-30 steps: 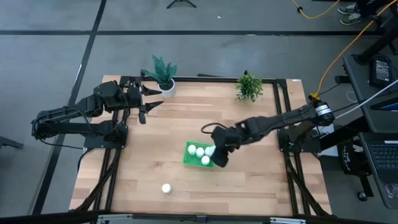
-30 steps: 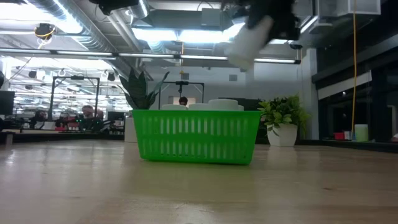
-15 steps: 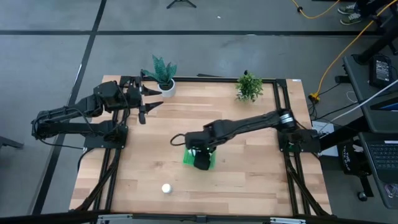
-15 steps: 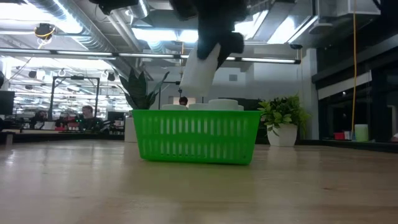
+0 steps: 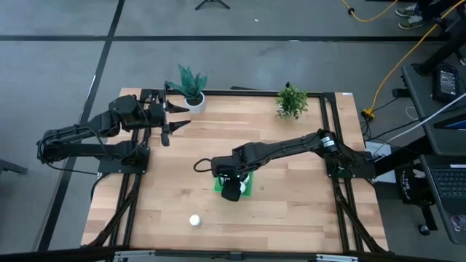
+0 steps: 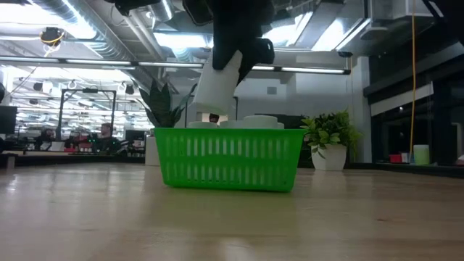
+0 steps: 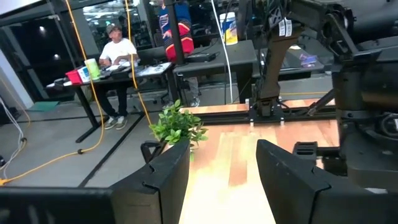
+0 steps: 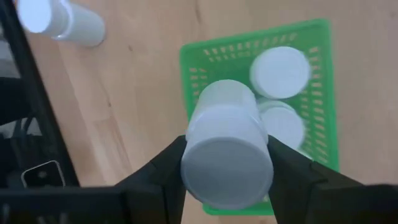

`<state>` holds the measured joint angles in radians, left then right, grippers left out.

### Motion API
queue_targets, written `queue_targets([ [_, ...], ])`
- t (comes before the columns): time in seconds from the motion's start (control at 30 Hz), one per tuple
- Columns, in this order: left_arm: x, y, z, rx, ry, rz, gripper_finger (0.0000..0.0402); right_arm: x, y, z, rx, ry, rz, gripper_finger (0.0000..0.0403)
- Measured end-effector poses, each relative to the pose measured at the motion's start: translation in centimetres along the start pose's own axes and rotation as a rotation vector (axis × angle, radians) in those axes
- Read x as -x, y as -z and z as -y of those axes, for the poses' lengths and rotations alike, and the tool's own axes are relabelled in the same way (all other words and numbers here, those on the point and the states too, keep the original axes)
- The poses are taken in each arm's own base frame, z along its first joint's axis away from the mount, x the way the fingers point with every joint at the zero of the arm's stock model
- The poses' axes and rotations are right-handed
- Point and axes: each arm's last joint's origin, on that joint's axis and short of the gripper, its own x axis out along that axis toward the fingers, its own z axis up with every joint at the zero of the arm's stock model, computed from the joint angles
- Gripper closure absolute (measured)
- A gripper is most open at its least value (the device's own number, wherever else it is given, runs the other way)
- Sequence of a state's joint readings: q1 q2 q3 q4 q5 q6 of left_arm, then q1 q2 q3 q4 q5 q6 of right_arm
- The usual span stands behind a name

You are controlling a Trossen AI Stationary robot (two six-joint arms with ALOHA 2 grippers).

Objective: Pick and place pill bottles into a basket
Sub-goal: Put the white medicine bottle into the green basket

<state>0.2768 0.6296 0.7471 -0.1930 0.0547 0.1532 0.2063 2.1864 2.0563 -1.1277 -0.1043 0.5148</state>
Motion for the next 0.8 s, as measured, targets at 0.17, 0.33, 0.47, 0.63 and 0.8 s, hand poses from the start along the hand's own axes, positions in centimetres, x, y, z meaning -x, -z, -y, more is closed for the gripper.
queue_targets([
  [0.17,0.0,0.0,0.0,0.000,0.001,-0.001,0.0222,-0.1,0.3,-0.7,0.012,-0.015,0.006,0.0237],
  [0.33,0.0,0.0,0.0,0.000,0.000,-0.002,0.0222,-0.1,0.3,-0.7,0.012,-0.013,0.007,0.0237],
  [0.47,0.0,0.0,0.0,0.000,0.000,-0.002,0.0222,-0.1,0.3,-0.8,0.015,-0.013,0.007,0.0237],
  [0.63,0.0,0.0,0.0,0.001,0.000,-0.001,0.0222,-0.3,0.3,-0.7,0.019,-0.007,-0.004,0.0237],
  [0.8,0.0,0.0,0.0,0.001,0.000,-0.002,0.0222,-1.3,0.5,-0.5,0.038,0.020,-0.050,0.0237],
])
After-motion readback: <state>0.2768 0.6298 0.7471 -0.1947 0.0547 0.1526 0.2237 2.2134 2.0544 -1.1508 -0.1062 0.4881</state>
